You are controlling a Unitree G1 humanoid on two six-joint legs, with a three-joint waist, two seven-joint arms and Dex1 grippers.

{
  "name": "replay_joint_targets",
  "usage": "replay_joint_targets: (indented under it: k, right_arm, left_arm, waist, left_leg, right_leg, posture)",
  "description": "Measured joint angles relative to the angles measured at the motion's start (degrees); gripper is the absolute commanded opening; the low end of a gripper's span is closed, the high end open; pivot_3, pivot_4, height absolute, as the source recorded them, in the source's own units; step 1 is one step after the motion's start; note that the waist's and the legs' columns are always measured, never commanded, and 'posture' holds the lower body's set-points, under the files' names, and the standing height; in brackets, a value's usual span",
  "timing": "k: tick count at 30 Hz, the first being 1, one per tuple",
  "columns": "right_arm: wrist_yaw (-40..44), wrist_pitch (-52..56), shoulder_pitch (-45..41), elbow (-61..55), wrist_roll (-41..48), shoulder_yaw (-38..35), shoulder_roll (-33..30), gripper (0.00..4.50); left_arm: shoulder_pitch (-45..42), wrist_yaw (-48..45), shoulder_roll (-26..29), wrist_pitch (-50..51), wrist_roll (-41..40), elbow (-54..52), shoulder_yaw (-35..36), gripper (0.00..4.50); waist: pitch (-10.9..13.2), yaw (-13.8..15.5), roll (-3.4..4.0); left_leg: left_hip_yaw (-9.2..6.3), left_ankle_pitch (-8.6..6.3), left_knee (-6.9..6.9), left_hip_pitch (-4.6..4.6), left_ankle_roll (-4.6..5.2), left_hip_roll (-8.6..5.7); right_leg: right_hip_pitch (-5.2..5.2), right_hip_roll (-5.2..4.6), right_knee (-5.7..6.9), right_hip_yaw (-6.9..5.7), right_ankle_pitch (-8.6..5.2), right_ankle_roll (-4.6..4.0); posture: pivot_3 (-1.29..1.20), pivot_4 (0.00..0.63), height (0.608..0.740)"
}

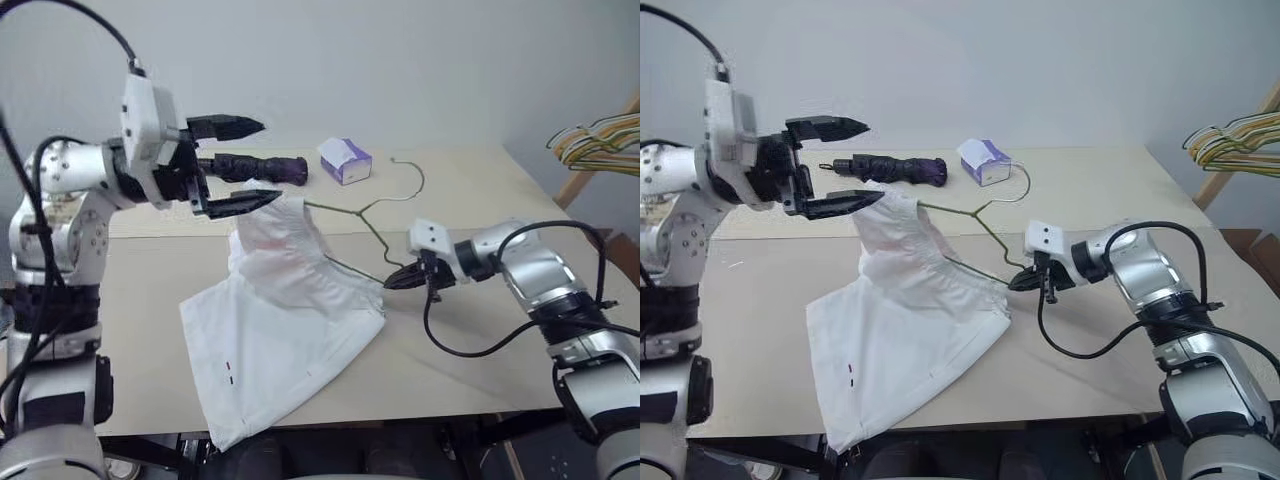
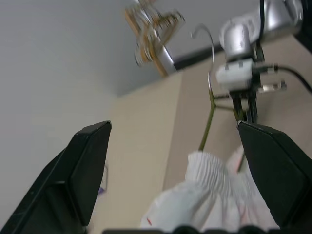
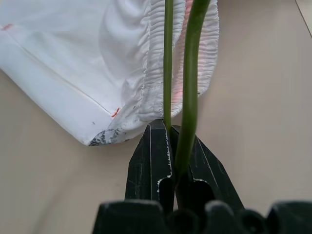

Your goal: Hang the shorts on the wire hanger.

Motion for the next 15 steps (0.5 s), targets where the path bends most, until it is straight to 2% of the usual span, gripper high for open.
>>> replay_joint_targets:
  k: [6, 15]
  right_arm:
    - [-0.6, 0.2, -0.5, -0.7, -6.0, 2.9, 0.8, 0.0]
    - [0.2, 6.0, -0.7, -3.9, -9.1, 4.0, 2.3, 0.0]
  left_arm:
    - [-3.3, -13.8, 2.4, -5.5, 6.6, 9.3, -8.4, 4.47]
    - [-6.6, -16.2, 1.2, -6.8, 12.6, 15.2, -16.0, 4.47]
  waist:
    - [0.0, -0.6, 0.0]
    - [0.0, -0.6, 0.0]
  left_leg:
    - [0.01, -0.01, 0.03, -0.19, 0.02, 0.03]
    - [-0.01, -0.02, 0.05, -0.2, 0.05, 0.05]
  right_leg:
    - [-0.17, 0.01, 0.01, 0.0, 0.0, 0.0]
    - [-0.17, 0.02, 0.05, 0.01, 0.0, 0.0]
  posture:
    - [0.0, 0.0, 0.74]
    - [-0.01, 0.0, 0.74]
